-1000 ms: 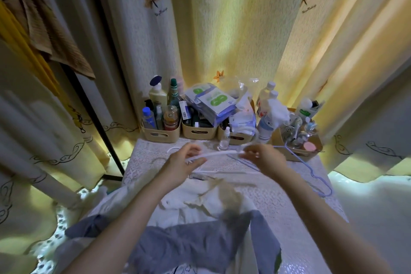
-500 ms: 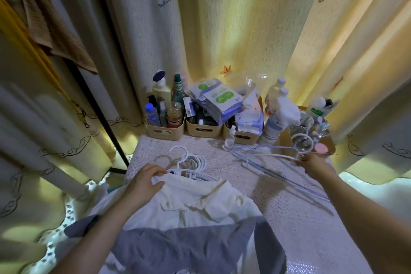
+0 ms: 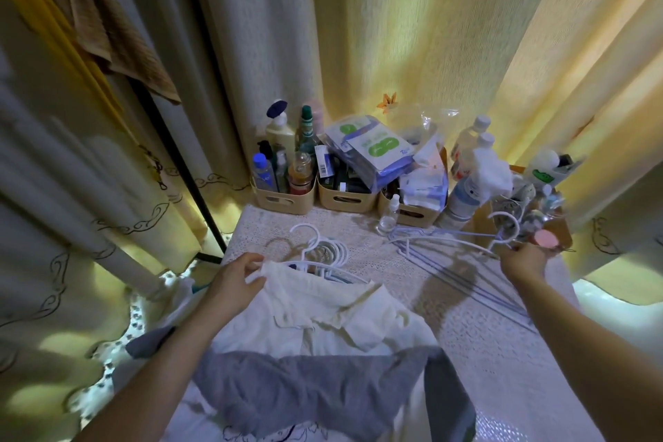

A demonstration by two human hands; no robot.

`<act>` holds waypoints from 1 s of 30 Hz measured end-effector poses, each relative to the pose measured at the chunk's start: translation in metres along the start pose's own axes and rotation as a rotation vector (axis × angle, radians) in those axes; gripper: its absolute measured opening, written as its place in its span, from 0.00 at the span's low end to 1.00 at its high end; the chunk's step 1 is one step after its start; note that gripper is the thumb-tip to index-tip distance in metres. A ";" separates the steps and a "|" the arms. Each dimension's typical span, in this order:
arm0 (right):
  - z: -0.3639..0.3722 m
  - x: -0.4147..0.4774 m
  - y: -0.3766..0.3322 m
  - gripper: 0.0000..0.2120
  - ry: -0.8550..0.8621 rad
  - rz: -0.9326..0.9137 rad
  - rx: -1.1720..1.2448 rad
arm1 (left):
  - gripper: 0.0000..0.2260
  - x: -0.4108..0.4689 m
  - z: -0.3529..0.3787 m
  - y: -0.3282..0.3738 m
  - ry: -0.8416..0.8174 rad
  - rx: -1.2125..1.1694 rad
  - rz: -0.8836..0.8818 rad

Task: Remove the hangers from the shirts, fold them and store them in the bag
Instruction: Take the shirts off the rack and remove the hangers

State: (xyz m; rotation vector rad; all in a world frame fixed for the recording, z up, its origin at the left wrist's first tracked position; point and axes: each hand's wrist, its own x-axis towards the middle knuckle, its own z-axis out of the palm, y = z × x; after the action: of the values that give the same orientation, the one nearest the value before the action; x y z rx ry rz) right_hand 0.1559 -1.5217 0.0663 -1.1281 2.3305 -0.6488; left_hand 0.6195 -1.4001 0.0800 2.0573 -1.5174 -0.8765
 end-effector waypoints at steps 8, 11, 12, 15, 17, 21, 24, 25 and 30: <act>0.039 -0.079 -0.051 0.08 -0.457 -0.430 0.066 | 0.11 -0.030 -0.029 0.040 -1.264 0.261 0.047; 0.058 -0.116 -0.069 0.08 -0.718 -0.682 -0.163 | 0.12 -0.031 -0.014 0.043 -1.308 0.275 -0.002; 0.065 -0.126 -0.072 0.09 -0.751 -0.737 -0.220 | 0.14 -0.031 -0.009 0.043 -1.246 0.206 -0.018; 0.076 -0.148 -0.076 0.10 -0.733 -0.808 -0.307 | 0.11 -0.028 0.005 0.039 -0.828 -0.083 0.064; 0.077 -0.151 -0.074 0.13 -0.730 -0.798 -0.303 | 0.08 -0.027 0.012 0.038 -0.750 -0.087 0.204; 0.067 -0.145 -0.063 0.38 -0.975 -0.791 -0.485 | 0.11 -0.042 0.027 0.052 -1.249 0.211 0.292; 0.063 -0.143 -0.057 0.31 -0.957 -0.767 -0.339 | 0.10 -0.039 0.038 0.059 -1.082 0.040 0.221; 0.062 -0.144 -0.056 0.24 -0.901 -0.757 -0.258 | 0.09 -0.035 0.040 0.061 -0.894 -0.089 0.176; 0.059 -0.153 -0.057 0.10 -0.717 -0.855 -0.241 | 0.18 0.005 0.032 0.052 -0.035 0.182 0.163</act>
State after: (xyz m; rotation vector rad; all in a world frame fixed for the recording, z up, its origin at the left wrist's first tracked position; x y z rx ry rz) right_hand 0.3088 -1.4412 0.0855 -2.0703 1.2884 -0.1487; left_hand 0.5628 -1.4200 0.0906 2.0151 -1.8140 -0.7392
